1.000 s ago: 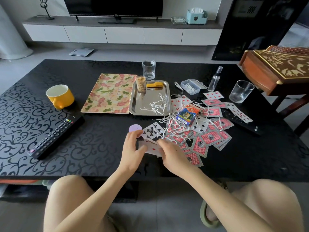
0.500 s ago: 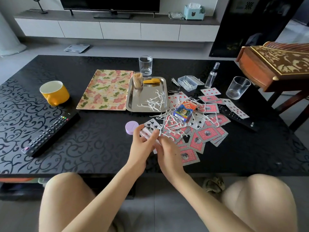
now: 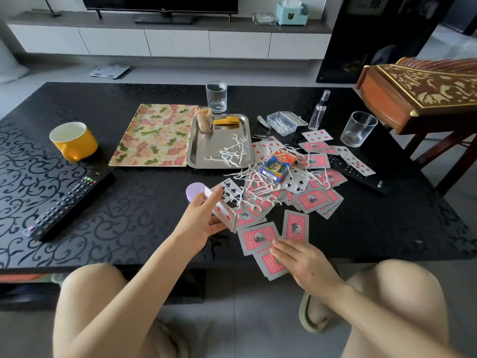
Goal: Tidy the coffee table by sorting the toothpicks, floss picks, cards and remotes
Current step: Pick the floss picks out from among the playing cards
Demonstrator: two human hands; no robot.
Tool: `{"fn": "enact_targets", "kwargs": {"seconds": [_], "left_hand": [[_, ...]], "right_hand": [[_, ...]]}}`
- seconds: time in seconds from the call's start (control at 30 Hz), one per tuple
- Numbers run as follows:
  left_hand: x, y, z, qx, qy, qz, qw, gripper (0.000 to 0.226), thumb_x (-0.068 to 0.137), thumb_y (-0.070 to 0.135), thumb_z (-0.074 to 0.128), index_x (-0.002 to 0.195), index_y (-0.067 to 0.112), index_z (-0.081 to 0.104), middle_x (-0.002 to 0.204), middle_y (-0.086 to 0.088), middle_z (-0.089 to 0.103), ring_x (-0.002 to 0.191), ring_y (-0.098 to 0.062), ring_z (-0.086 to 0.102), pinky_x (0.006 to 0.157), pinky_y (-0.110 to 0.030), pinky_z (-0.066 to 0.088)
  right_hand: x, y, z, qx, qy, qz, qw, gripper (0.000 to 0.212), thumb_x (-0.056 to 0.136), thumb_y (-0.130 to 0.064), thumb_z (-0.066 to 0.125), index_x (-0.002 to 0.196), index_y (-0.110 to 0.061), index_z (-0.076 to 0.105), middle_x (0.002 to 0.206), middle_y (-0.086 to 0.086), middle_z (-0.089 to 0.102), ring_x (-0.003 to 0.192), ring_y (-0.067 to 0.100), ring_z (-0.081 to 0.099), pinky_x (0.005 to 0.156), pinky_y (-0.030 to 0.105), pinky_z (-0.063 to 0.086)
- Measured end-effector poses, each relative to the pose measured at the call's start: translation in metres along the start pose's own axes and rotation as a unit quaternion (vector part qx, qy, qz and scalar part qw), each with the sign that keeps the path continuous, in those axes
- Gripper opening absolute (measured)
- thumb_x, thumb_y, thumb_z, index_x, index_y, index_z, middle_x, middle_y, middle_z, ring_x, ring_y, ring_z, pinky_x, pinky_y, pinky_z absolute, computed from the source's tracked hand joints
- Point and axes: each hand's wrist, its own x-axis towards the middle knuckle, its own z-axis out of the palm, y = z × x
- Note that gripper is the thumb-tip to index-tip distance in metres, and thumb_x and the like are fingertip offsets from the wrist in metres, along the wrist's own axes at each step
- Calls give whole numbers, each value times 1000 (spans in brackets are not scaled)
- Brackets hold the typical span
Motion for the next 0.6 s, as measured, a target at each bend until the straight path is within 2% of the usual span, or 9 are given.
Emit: {"fn": "enact_targets", "kwargs": {"seconds": [0.13,0.2,0.23,0.3,0.37,0.47,0.53,0.6], "left_hand": [[-2,-7,-4,1,-16,-19,1000,34,87,40,61,110,16,52,99,-16,59,83,-26,63,77,-40,55],[-2,-11,-6,2,-13,-26,1000,37,88,39,60,117,20,50,99,-16,57,79,-25,63,77,-40,55],[-1,-12,-6,3,-8,-28,1000,35,89,38,59,118,21,50,96,-15,57,76,-24,63,76,-40,55],[0,-14,-4,3,4,-35,999,28,91,35,57,115,24,49,91,-12,57,72,-23,63,71,-38,54],[1,-15,-2,-1,8,-38,999,16,91,32,56,105,27,50,89,-11,58,73,-25,64,69,-37,53],[2,-14,1,-13,-1,-42,999,10,91,30,58,97,27,50,95,-15,57,75,-27,64,69,-38,54],[3,-12,2,-21,-3,-48,999,16,89,30,60,101,25,51,101,-19,55,73,-27,64,69,-39,54],[5,-9,0,-26,6,-53,998,32,88,30,62,115,19,51,104,-21,57,69,-26,65,64,-37,55]], "right_hand": [[0,0,-9,67,61,9,996,30,65,-3,80,94,-6,74,94,5,74,87,17,71,77,30,58],[8,1,-19,131,95,73,984,18,79,-9,66,95,-4,73,88,4,74,82,13,70,75,25,57],[14,3,-24,165,115,118,972,19,83,-12,61,96,-4,72,86,4,73,79,12,69,74,22,54],[29,12,-32,195,133,192,953,18,84,-6,64,100,-1,71,86,6,73,78,15,69,74,16,50],[42,20,-34,200,103,218,950,21,84,-3,66,104,0,69,89,7,73,81,17,70,74,15,49],[53,20,-34,174,52,184,966,17,86,-9,65,102,-8,70,86,0,73,77,16,69,67,30,57],[51,9,-29,129,36,127,983,19,79,-4,71,98,-8,71,91,1,73,83,17,70,74,36,59],[44,-4,-18,65,1,44,997,36,66,1,78,100,-6,70,102,6,72,96,20,69,88,36,55]]}}
